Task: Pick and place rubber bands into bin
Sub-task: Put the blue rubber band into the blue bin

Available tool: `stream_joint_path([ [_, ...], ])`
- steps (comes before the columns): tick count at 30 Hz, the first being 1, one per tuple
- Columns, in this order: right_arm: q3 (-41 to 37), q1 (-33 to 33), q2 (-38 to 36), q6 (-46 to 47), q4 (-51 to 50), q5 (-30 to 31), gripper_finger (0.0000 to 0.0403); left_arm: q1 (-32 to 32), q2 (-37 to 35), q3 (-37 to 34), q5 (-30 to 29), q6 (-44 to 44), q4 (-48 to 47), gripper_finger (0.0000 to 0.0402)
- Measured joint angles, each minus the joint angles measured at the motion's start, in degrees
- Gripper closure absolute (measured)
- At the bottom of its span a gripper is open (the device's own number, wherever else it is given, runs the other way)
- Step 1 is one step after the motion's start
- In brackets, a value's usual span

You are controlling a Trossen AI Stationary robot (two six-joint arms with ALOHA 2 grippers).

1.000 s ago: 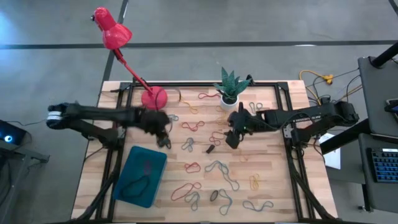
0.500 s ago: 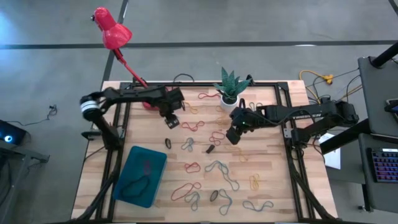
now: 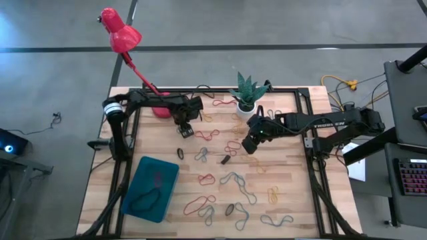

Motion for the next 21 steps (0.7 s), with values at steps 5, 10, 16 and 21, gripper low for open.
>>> stream_joint_path([
  [5,0.0,0.0,0.0,0.0,0.1,0.0,0.0186,0.4,0.1,-0.1,2.7,2.0,-0.3,0.0258],
  [10,0.0,0.0,0.0,0.0,0.2,0.0,0.0187,0.3,0.2,-0.4,4.0,3.4,-0.1,0.0338],
  [16,0.0,0.0,0.0,1.1,0.4,0.1,0.0188,0.2,0.3,-0.5,6.4,3.2,-0.2,0.0394],
  [21,0.0,0.0,0.0,1.7,0.6,0.1,0.0188,-0.6,-1.3,-0.9,11.7,0.3,-1.6,0.0400],
])
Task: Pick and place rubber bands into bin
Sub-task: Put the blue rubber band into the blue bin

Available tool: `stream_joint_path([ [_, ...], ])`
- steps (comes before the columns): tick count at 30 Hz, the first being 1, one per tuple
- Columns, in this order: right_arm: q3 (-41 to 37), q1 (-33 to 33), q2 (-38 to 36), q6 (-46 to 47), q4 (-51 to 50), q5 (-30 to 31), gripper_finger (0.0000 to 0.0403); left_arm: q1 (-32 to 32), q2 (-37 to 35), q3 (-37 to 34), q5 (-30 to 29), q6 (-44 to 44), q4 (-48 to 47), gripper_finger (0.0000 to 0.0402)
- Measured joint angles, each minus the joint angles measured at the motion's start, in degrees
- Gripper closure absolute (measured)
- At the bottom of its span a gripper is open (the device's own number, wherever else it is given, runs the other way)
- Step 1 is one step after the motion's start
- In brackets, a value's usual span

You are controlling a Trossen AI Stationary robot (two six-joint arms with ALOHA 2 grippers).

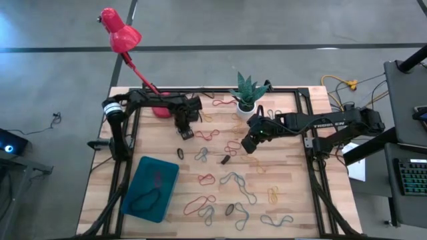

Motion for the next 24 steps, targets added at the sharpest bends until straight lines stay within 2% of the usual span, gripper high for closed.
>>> stream_joint_path([
  [3,0.0,0.0,0.0,0.0,0.2,0.0,0.0188,-0.6,-3.9,0.1,8.6,-1.8,1.0,0.0401],
  [8,0.0,0.0,0.0,-0.5,1.3,0.0,0.0188,-1.8,-14.2,0.1,9.8,-5.6,-0.4,0.0401],
  [14,0.0,0.0,0.1,-2.4,5.1,-0.1,0.0188,-5.9,-29.7,0.1,9.9,-9.3,-14.3,0.0401],
  [17,0.0,0.0,0.6,-3.7,6.5,-0.1,0.0188,-10.6,-37.4,0.3,12.4,-15.6,-21.0,0.0401],
  [20,0.0,0.0,1.7,-4.3,7.7,-0.1,0.0188,-17.6,-44.8,0.4,15.4,-25.6,-22.0,0.0401],
  [22,0.0,0.0,2.7,-4.4,7.7,-0.6,0.0188,-23.2,-47.9,0.2,14.7,-33.4,-22.3,0.0402],
  [24,0.0,-0.1,3.8,-4.4,7.8,-2.4,0.0188,-29.1,-49.9,0.0,11.2,-40.4,-23.1,0.0402],
])
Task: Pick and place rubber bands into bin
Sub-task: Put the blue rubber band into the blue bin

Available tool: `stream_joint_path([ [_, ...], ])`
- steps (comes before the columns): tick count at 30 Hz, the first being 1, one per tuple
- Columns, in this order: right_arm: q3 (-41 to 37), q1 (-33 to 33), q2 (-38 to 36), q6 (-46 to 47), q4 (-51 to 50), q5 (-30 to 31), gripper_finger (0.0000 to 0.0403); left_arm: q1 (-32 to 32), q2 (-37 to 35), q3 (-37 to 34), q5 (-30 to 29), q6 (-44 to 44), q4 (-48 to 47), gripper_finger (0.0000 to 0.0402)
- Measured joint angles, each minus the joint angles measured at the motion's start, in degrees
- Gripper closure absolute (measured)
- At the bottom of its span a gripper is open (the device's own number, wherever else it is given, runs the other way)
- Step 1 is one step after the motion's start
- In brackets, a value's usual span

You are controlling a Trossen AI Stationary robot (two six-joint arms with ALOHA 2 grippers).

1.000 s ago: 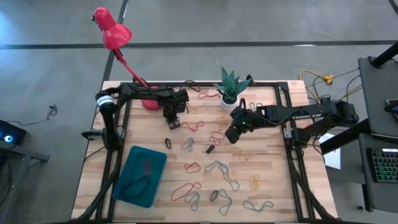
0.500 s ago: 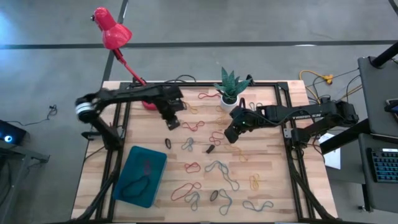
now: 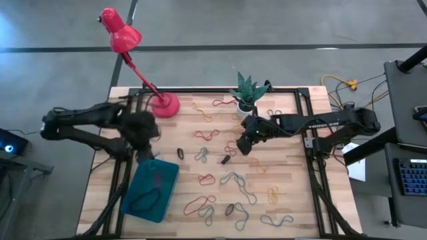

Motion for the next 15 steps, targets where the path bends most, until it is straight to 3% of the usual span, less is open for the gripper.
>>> stream_joint_path([
  [3,0.0,0.0,2.2,0.0,1.1,-3.6,0.0188,-8.0,-0.4,-1.2,-5.6,-9.3,-0.1,0.0402],
  [7,0.0,0.2,4.8,-1.9,2.7,-7.5,0.0188,-14.9,2.4,-5.5,-8.5,-15.5,0.6,0.0402],
  [15,0.9,4.0,5.4,-23.5,0.6,-9.8,0.0188,-25.2,12.6,-15.6,-13.0,-19.8,5.6,0.0401],
])
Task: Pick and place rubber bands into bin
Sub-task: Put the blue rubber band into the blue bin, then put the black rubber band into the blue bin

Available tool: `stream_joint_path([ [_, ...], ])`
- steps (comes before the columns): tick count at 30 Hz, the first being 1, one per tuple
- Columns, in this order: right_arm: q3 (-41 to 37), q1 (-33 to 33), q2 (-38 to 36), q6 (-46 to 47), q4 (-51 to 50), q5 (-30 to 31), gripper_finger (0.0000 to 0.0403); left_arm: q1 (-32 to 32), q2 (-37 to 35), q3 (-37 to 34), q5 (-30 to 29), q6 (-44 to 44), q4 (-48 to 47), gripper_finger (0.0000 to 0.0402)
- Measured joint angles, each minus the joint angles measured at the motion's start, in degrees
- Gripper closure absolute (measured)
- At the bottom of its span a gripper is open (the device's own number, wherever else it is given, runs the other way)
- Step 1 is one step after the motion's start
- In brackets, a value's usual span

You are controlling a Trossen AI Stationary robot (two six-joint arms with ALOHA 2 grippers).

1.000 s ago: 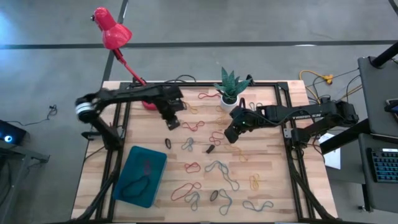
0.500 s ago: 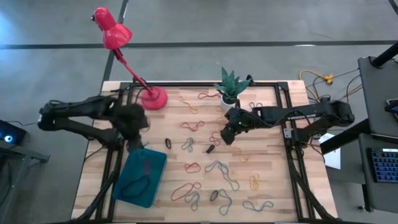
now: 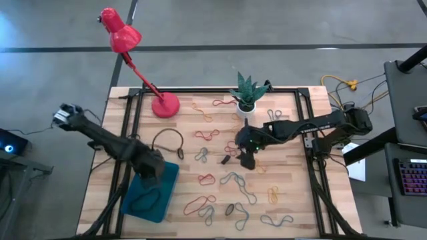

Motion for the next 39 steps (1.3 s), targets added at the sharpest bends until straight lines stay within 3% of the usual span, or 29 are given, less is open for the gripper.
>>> stream_joint_path([
  [4,0.0,1.7,0.3,-13.7,0.2,0.7,0.0188,-3.5,4.2,-1.1,-3.1,0.2,1.6,0.0385],
  [8,0.2,2.6,2.1,-23.2,0.5,1.6,0.0188,-4.5,6.3,-0.4,-4.2,0.1,7.8,0.0336],
  [15,5.7,3.9,11.9,-33.9,0.3,2.0,0.0179,-4.5,6.3,1.1,-4.0,-1.4,9.3,0.0232],
  [20,12.5,3.7,19.2,-34.8,-1.0,3.0,0.0170,-4.6,3.1,2.3,-1.4,-1.5,9.3,0.0187],
  [27,16.7,3.5,23.9,-36.6,-6.7,3.3,0.0172,-4.6,-1.4,6.0,-1.3,-2.9,9.6,0.0178],
  [39,16.7,3.4,28.9,-37.7,-4.0,3.4,0.0180,-4.5,-6.8,9.9,-4.6,-4.8,9.6,0.0178],
])
